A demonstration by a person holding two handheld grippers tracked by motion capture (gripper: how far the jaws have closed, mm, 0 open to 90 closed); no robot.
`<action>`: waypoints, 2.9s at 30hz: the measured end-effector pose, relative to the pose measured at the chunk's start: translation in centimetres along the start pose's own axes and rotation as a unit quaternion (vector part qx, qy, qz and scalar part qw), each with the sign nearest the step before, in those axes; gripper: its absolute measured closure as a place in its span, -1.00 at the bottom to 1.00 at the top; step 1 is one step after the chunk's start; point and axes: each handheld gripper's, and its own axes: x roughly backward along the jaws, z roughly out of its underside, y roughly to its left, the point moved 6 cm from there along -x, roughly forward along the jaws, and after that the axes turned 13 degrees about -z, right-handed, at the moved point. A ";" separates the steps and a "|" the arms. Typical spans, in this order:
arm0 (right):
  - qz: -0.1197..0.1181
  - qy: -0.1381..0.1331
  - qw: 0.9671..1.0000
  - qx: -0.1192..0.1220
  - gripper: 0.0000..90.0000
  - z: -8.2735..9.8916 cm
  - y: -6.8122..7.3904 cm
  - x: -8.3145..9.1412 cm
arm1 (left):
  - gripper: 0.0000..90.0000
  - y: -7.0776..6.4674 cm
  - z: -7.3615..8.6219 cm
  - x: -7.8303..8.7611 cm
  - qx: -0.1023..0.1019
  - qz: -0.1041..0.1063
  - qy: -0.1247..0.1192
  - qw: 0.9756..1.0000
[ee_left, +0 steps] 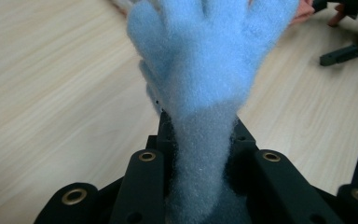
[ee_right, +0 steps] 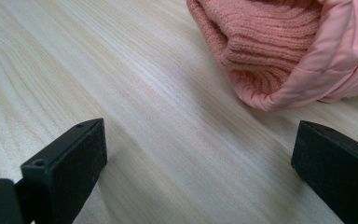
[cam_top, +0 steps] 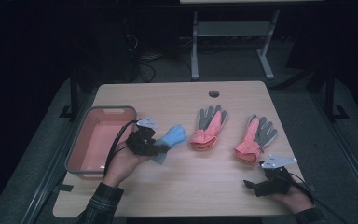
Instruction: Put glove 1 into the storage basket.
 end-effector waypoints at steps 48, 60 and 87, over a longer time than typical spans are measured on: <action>0.000 0.000 1.000 0.000 -0.93 0.0 0.0 0.0 | 0.61 16.4 8.7 2.8 0.140 -0.183 0.072 0.971; 0.000 0.000 1.000 0.000 -0.93 0.1 0.0 0.1 | 0.44 17.0 10.0 0.1 0.124 -0.185 0.132 0.966; 0.000 0.000 1.000 0.001 -0.93 0.2 0.1 0.2 | -0.59 16.8 8.4 1.8 0.144 -0.177 0.079 0.971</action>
